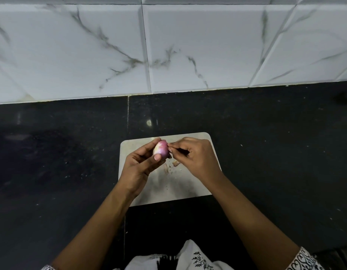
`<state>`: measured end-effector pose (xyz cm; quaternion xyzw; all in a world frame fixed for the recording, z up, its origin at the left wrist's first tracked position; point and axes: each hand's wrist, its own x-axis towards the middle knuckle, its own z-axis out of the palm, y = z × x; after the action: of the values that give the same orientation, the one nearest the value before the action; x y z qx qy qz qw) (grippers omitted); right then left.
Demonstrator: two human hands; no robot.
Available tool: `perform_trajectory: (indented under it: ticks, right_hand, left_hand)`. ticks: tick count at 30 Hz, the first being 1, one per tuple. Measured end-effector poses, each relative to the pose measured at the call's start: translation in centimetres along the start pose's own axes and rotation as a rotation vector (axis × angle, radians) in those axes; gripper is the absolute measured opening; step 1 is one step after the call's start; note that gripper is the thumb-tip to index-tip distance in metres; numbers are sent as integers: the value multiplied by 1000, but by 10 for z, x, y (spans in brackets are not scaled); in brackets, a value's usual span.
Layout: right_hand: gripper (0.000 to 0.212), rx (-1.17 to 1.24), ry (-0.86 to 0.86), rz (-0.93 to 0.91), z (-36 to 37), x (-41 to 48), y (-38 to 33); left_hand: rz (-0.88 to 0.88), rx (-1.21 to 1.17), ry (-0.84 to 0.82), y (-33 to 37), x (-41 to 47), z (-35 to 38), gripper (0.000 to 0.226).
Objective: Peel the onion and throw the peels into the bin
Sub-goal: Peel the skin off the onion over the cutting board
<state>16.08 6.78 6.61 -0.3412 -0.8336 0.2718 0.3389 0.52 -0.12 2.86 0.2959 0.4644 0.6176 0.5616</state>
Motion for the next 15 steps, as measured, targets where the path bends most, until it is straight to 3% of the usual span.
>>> perform_trajectory:
  ticks: [6, 9, 12, 15]
  right_hand:
    - [11, 21, 60, 52, 3, 0, 4]
    - [26, 93, -127, 47, -10, 6, 2]
    - [39, -26, -383, -7, -20, 13, 1]
    - [31, -100, -373, -111, -21, 19, 1]
  left_hand:
    - [-11, 8, -20, -2, -3, 3, 63]
    - [5, 19, -11, 5, -2, 3, 58]
    - [-13, 63, -48, 14, 4, 3, 67]
    - [-33, 76, -93, 18, 8, 3, 80]
